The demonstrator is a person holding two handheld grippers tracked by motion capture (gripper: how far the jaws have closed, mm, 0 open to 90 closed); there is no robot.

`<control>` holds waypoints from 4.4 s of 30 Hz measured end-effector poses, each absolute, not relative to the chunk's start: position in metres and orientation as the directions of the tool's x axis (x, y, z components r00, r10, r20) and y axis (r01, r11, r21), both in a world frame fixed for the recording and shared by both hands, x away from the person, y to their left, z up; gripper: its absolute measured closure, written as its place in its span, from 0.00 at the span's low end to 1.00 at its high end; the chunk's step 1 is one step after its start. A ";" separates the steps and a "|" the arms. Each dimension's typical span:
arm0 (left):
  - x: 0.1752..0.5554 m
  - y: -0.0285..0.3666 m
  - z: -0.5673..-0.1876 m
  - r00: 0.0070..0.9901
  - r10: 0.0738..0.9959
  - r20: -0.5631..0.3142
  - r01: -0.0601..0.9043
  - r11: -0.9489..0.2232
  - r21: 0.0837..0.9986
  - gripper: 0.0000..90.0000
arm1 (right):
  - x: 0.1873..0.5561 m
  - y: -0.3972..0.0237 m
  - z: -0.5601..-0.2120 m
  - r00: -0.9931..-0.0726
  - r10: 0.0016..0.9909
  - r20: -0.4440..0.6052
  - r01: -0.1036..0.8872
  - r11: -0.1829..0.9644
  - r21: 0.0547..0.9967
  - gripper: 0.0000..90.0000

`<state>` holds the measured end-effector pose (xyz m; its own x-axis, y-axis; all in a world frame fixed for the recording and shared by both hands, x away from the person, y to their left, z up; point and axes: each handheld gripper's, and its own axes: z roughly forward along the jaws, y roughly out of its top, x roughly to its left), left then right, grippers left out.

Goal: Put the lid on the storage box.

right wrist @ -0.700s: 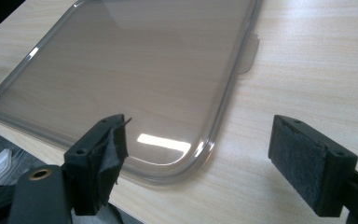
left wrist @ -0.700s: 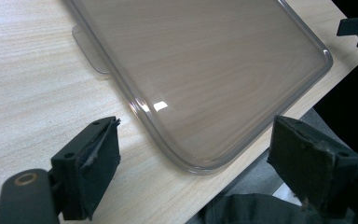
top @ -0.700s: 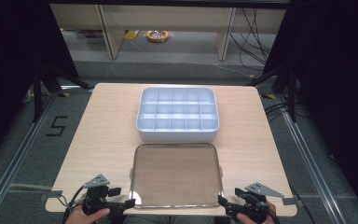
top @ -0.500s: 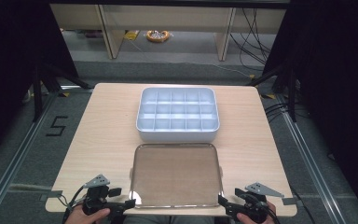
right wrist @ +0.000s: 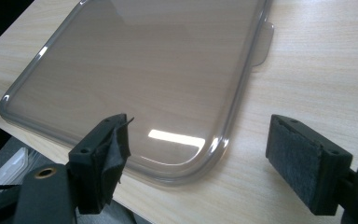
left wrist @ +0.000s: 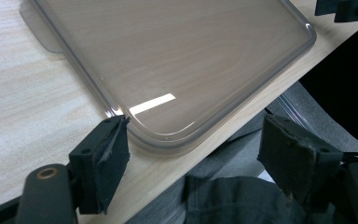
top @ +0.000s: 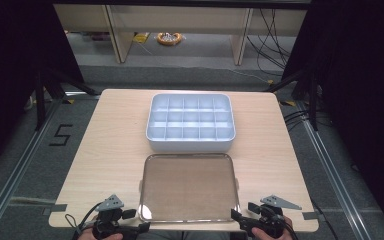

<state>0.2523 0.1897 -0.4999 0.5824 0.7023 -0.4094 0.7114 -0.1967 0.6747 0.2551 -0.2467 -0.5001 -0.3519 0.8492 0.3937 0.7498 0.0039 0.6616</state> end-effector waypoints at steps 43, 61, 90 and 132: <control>0.295 0.180 -0.510 0.484 0.785 -0.386 0.768 -0.170 0.617 0.30 | 0.290 -0.248 -0.518 -0.173 0.732 0.659 0.816 -0.268 0.513 0.53; 0.296 0.178 -0.512 0.533 0.743 -0.405 0.752 -0.196 0.630 0.20 | 0.278 -0.248 -0.507 -0.402 0.693 0.598 0.746 -0.130 0.653 0.66; 0.314 0.187 -0.515 0.473 0.716 -0.513 0.792 -0.090 0.604 0.16 | 0.258 -0.248 -0.483 -0.648 0.638 0.417 0.559 0.025 0.829 0.65; 0.302 0.187 -0.492 0.516 0.782 -0.351 0.643 -0.082 0.762 0.65 | 0.271 -0.249 -0.495 -0.522 0.776 0.354 0.637 0.079 0.767 0.67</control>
